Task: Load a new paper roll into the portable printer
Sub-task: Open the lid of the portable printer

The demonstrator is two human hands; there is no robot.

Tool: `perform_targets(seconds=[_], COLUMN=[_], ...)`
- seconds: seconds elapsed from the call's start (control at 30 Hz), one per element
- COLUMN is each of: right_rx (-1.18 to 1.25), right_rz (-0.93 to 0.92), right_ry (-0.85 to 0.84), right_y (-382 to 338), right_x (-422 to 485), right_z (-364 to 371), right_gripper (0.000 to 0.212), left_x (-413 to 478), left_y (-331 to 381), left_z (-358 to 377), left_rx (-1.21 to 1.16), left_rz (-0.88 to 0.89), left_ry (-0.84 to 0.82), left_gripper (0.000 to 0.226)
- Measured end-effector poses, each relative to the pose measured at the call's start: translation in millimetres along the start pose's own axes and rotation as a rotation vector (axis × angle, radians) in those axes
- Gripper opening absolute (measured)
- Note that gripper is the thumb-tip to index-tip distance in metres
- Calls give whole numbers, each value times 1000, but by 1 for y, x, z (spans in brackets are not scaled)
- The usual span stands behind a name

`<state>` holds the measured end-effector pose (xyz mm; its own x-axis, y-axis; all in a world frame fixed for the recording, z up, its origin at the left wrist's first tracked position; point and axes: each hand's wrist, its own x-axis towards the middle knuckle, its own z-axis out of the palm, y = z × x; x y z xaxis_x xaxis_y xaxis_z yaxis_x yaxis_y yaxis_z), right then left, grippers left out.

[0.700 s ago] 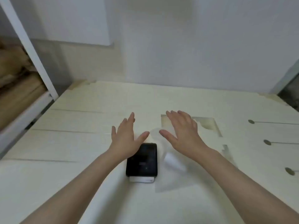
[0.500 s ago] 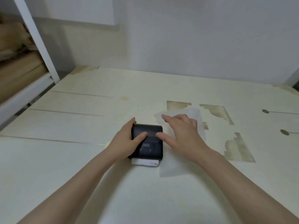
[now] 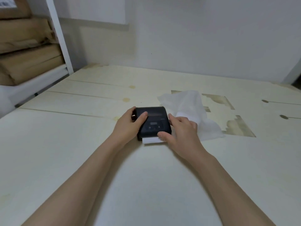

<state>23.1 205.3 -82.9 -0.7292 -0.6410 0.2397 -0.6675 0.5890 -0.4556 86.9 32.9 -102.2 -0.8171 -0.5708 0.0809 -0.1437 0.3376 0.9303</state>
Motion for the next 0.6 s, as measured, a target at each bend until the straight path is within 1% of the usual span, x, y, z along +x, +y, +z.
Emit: perform_targets(seconds=[0.1, 0.17, 0.2, 0.27, 0.33, 0.4, 0.47, 0.53, 0.6], right_rx=[25, 60, 68, 63, 55, 74, 181, 416, 644], right_rz=[6, 35, 46, 53, 37, 9, 28, 88, 107], right_ry=[-32, -65, -69, -65, -39, 8, 103, 187, 175], right_y=[-2, -1, 1, 3, 6, 9, 12, 12, 8], right_x=[-2, -1, -1, 0, 3, 6, 11, 13, 13], right_z=[-1, 0, 1, 5, 12, 21, 26, 22, 15], right_gripper=[47, 48, 48, 44, 39, 42, 49, 56, 55], left_x=[0, 1, 2, 5, 9, 12, 11, 10, 10], left_y=[0, 0, -1, -1, 0, 1, 3, 5, 7], left_z=[0, 3, 5, 8, 9, 9, 11, 14, 17], left_rx=[-2, 28, 64, 153, 171, 51, -68, -172, -342], left_rz=[24, 26, 33, 50, 42, 44, 78, 69, 7], left_ry=[-7, -1, 8, 22, 25, 22, 42, 77, 107], left_gripper=[24, 18, 19, 36, 47, 55, 62, 65, 65])
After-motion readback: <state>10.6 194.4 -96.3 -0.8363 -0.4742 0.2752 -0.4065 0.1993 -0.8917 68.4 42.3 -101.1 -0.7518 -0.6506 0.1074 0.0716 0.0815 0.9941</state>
